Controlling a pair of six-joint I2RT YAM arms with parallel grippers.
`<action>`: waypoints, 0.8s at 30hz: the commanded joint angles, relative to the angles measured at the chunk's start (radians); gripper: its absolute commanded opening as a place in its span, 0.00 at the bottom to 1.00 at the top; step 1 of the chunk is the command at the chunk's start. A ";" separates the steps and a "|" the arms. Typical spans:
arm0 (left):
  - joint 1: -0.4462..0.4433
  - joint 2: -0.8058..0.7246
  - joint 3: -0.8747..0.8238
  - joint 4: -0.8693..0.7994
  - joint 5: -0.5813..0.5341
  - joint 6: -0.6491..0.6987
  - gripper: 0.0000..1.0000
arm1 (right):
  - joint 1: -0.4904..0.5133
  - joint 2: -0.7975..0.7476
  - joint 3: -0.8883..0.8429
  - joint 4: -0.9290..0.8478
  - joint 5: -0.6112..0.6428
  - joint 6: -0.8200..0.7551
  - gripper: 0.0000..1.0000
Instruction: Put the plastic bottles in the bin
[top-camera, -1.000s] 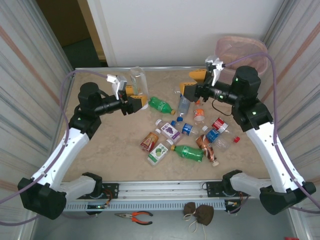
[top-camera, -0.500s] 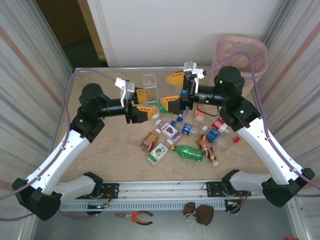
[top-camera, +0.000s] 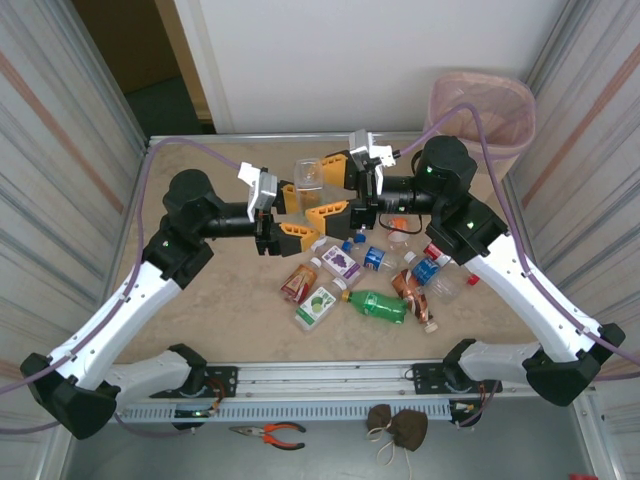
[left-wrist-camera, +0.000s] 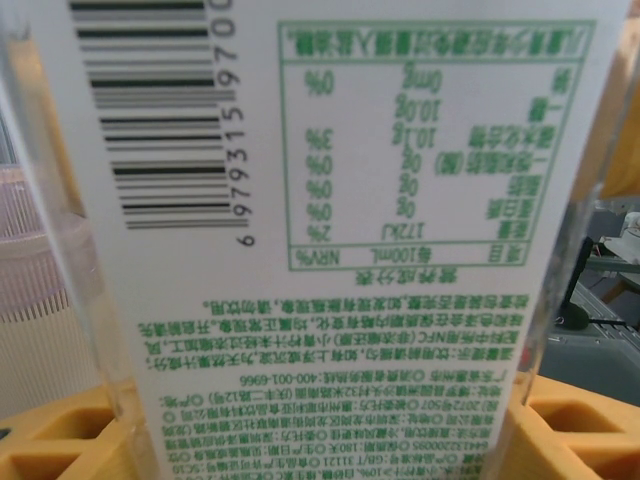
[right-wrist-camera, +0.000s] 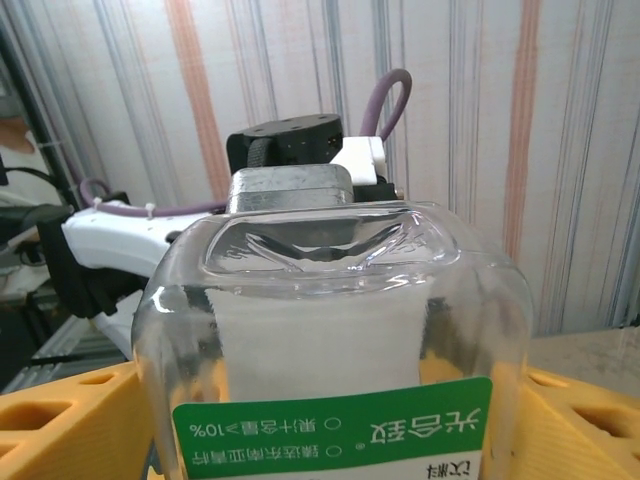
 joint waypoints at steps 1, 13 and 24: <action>-0.010 -0.014 0.026 0.005 0.000 0.027 0.58 | 0.009 -0.010 0.025 0.040 -0.017 0.037 0.77; -0.010 -0.021 0.018 0.001 -0.023 0.038 0.62 | 0.014 -0.005 0.025 0.049 -0.046 0.057 0.61; -0.010 -0.097 -0.020 -0.052 -0.143 0.088 0.81 | -0.030 0.004 0.094 -0.097 0.052 -0.012 0.59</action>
